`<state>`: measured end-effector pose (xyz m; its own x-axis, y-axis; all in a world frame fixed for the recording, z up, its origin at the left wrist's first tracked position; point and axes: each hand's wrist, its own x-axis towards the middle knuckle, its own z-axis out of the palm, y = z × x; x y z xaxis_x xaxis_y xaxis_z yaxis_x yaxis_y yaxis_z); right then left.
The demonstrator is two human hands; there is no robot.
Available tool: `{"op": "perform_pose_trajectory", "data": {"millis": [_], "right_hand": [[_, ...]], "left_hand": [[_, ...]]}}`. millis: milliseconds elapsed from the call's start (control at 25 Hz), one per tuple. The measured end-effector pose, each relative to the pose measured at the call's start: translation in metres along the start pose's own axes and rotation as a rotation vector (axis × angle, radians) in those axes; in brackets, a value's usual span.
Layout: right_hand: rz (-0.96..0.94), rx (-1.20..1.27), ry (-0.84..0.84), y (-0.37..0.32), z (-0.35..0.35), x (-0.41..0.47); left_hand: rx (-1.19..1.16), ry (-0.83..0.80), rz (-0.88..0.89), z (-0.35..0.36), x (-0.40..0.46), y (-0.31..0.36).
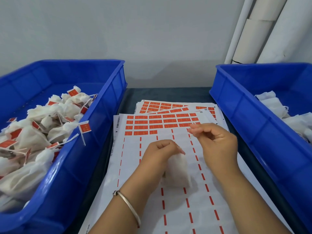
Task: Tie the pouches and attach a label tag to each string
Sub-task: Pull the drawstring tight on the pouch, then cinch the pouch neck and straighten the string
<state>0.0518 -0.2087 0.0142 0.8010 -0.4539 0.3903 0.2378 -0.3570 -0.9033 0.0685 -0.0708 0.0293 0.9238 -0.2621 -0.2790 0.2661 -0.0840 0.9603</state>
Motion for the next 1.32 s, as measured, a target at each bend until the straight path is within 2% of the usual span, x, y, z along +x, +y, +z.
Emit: {"op": "perform_pose_trajectory", "data": {"millis": [120, 200, 280, 360, 400, 520, 600, 720, 880, 960, 1080, 1200, 1320], "right_hand": [[0.218, -0.113, -0.082, 0.006, 0.003, 0.004], [0.367, -0.069, -0.197, 0.004, 0.005, 0.003], [0.354, -0.035, -0.401, 0.001, 0.008, -0.002], [0.263, -0.173, -0.641, 0.002, 0.016, -0.012], [0.229, -0.259, -0.704, 0.006, 0.021, -0.016], [0.209, -0.320, -0.649, 0.009, 0.029, -0.020], [0.243, -0.291, -0.633, 0.009, 0.025, -0.016], [0.319, -0.169, -0.702, 0.005, 0.018, -0.013], [0.456, -0.132, -0.717, 0.002, 0.016, -0.011], [0.457, -0.029, -0.793, 0.002, 0.013, -0.009], [0.433, 0.060, -0.874, -0.001, 0.005, -0.006], [0.460, 0.180, -0.847, -0.001, 0.003, -0.004], [0.525, 0.345, -0.737, 0.000, 0.002, -0.001]], "left_hand": [[-0.262, 0.057, -0.099, 0.000, 0.001, 0.002], [-0.384, 0.067, -0.113, -0.003, 0.003, 0.000], [-0.454, 0.036, -0.055, -0.007, 0.003, -0.002], [-0.463, 0.017, -0.014, -0.007, 0.003, -0.003], [-0.429, 0.037, 0.000, -0.005, 0.003, -0.003], [-0.200, 0.134, 0.124, -0.001, 0.006, -0.005], [-0.139, 0.157, 0.186, -0.002, 0.008, -0.005], [-0.282, 0.179, 0.118, -0.009, 0.012, -0.004], [-0.480, 0.182, 0.032, -0.018, 0.020, -0.003], [-0.652, 0.153, -0.005, -0.021, 0.021, -0.001], [-0.857, 0.202, -0.122, -0.027, 0.023, 0.002], [-0.933, 0.256, -0.151, -0.031, 0.027, 0.002], [-0.946, 0.268, -0.155, -0.031, 0.026, 0.001]]}}
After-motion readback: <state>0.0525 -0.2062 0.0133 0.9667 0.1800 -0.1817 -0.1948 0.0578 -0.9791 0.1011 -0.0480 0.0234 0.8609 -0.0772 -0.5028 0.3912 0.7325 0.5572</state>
